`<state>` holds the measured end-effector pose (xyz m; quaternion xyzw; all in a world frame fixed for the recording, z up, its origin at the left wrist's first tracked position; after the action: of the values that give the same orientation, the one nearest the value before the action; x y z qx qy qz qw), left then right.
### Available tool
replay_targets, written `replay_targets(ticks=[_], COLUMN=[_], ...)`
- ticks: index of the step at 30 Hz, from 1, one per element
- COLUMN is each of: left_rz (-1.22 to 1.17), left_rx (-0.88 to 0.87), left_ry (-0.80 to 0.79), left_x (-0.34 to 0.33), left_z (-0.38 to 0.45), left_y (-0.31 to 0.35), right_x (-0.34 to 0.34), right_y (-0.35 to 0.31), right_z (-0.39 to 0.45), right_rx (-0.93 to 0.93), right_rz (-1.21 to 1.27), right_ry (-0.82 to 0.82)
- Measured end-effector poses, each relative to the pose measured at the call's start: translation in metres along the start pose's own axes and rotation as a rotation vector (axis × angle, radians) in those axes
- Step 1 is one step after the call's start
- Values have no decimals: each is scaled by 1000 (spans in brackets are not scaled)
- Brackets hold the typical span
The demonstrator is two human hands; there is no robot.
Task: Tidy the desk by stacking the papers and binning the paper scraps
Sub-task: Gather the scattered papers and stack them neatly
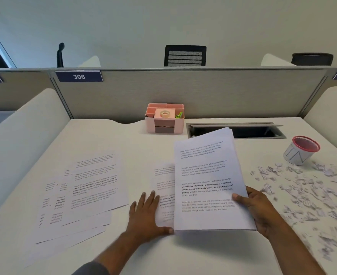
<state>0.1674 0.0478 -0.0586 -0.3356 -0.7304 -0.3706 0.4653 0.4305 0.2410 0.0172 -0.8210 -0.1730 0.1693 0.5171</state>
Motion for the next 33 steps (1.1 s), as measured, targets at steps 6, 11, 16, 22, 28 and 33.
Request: replay_targets(ticks=[6,11,16,22,28,33], left_rz=[-118,-409,-701,-1427,-1479,-737], left_rx=[-8,-30,136,390,495,253], left_ry=[79,158,255,201,196,354], left_x=[22,34,42,44,39,64], left_z=[3,-1,-5,-12,3,29], left_y=[-13,-14,-32,-47,-39,-27], right_x=[-7,-19,-32,-37,-50,-40], right_y=[-3,-2,4,12,23,21], right_z=[2,7,10,11,11,10], right_rx=[12,13,-9,-48,-64,-41], right_rz=[-2,-4,-10,-21,-50,-27], right_ry=[-17,-38,-61,-53,-55,-19])
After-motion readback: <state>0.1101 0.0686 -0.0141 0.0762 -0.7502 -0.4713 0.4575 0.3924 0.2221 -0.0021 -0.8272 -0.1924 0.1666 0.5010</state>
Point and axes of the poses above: each hand's wrist, its own z-axis towards the middle knuckle, its own x-axis out of the back of the hand, y = z × x, the point moved 8 cm from there along z, towards the middle knuckle, and after that the axes turned 1 degree about -x, right-handed, at the moved point
